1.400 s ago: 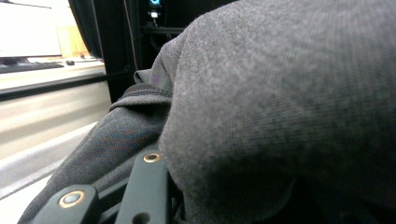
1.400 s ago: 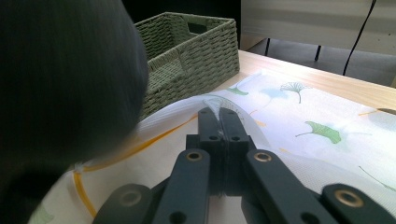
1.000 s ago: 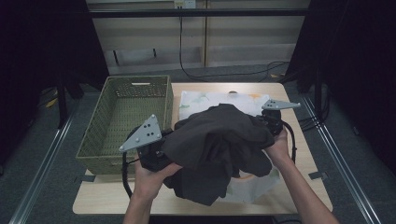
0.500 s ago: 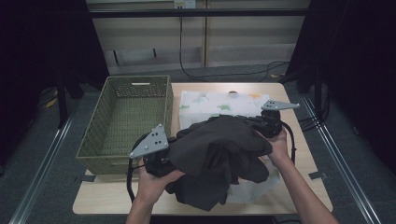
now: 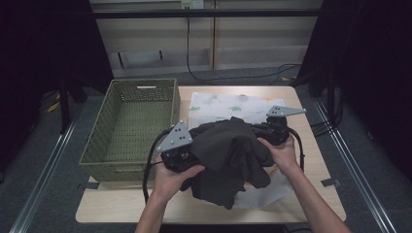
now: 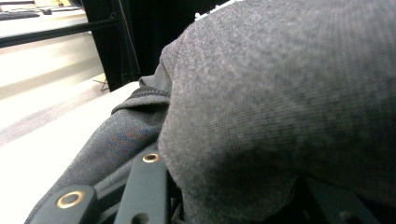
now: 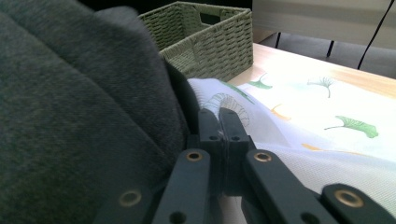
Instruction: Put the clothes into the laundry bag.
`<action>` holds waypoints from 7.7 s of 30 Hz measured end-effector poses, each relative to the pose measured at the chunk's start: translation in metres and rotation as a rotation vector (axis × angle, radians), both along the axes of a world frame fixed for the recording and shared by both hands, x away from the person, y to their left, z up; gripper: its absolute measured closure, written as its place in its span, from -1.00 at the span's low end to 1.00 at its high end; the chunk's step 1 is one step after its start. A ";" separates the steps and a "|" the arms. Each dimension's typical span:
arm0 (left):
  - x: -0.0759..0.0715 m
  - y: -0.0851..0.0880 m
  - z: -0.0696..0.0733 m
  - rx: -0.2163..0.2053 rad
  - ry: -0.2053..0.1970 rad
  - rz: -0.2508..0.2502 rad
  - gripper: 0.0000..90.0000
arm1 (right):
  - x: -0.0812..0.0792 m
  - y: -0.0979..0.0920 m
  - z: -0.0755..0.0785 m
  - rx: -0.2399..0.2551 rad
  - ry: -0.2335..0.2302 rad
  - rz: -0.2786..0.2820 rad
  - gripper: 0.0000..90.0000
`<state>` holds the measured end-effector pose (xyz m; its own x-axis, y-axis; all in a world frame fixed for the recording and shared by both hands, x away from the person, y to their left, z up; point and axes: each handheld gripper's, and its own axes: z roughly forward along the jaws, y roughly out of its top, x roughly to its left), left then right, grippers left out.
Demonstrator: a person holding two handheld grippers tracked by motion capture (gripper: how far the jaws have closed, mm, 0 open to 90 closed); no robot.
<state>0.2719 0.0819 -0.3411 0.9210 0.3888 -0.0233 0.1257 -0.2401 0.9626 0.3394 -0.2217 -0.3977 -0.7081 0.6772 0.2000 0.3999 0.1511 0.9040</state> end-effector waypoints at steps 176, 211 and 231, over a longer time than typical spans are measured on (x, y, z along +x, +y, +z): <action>0.027 -0.101 -0.137 0.118 0.143 0.131 -0.25 | -0.045 0.008 -0.008 -0.195 0.086 -0.055 0.97; 0.005 -0.070 -0.153 0.382 0.228 -0.098 -1.00 | -0.048 0.001 -0.020 -0.200 0.120 -0.039 0.98; 0.003 -0.066 -0.157 0.445 0.119 0.025 0.24 | -0.047 0.001 -0.024 -0.191 0.127 -0.026 0.96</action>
<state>0.2751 0.0163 -0.4977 0.9123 0.4070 0.0459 0.2399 -0.6219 0.7455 0.2921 -0.2206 -0.4219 -0.6675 0.7287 0.1530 0.5142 0.3025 0.8025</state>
